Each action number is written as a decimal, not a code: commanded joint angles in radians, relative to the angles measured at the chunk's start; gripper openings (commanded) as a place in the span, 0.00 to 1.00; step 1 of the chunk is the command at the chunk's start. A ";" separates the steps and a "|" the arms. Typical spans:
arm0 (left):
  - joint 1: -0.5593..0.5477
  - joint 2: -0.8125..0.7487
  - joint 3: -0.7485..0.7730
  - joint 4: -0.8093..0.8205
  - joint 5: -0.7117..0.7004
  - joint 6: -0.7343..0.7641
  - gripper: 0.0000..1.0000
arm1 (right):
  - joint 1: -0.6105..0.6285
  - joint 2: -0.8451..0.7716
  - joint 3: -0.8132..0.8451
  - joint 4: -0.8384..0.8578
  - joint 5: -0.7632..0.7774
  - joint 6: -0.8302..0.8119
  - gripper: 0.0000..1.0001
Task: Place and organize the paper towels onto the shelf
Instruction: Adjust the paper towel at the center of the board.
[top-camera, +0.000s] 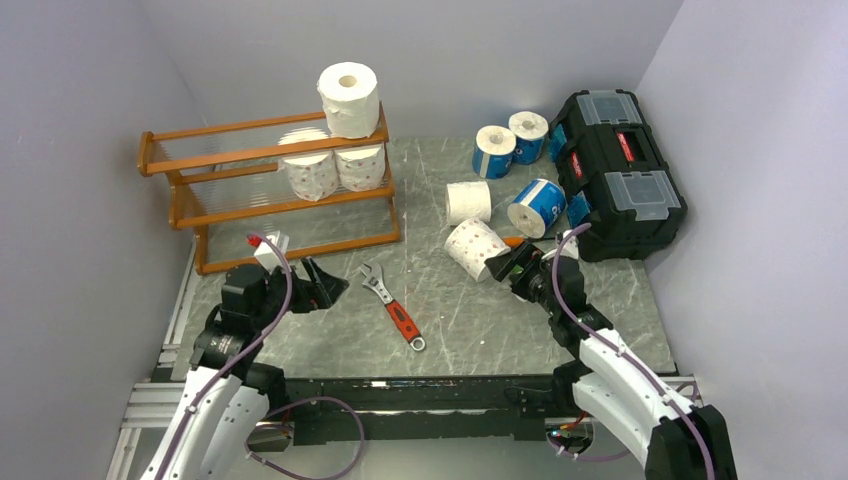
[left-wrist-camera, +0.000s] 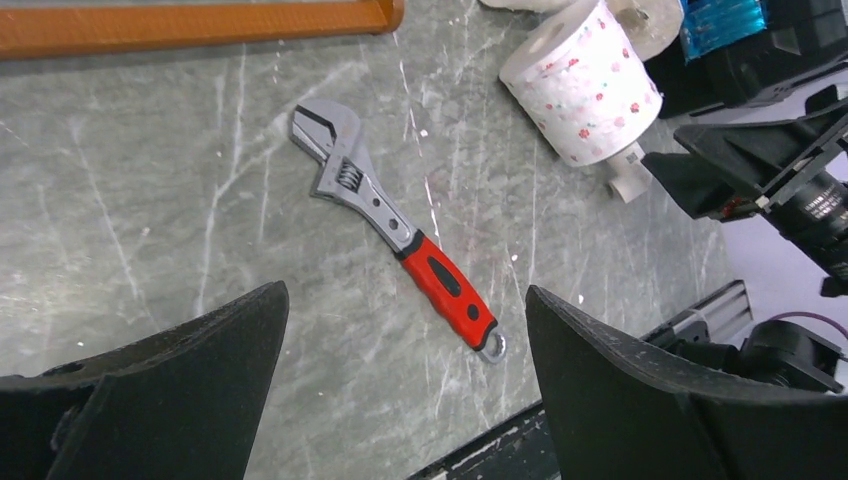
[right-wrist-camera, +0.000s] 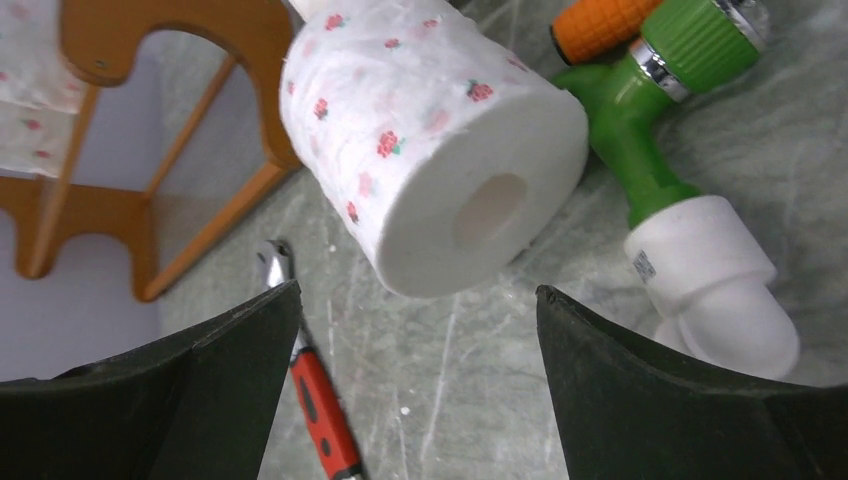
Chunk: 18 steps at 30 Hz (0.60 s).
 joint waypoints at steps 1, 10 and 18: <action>-0.006 -0.041 -0.047 0.112 0.041 -0.065 0.93 | -0.039 0.028 -0.045 0.280 -0.128 0.070 0.88; -0.008 -0.101 -0.112 0.140 -0.010 -0.122 0.90 | -0.053 0.164 -0.036 0.389 -0.163 0.103 0.84; -0.008 -0.062 -0.116 0.174 -0.009 -0.125 0.90 | -0.055 0.250 -0.017 0.445 -0.159 0.109 0.82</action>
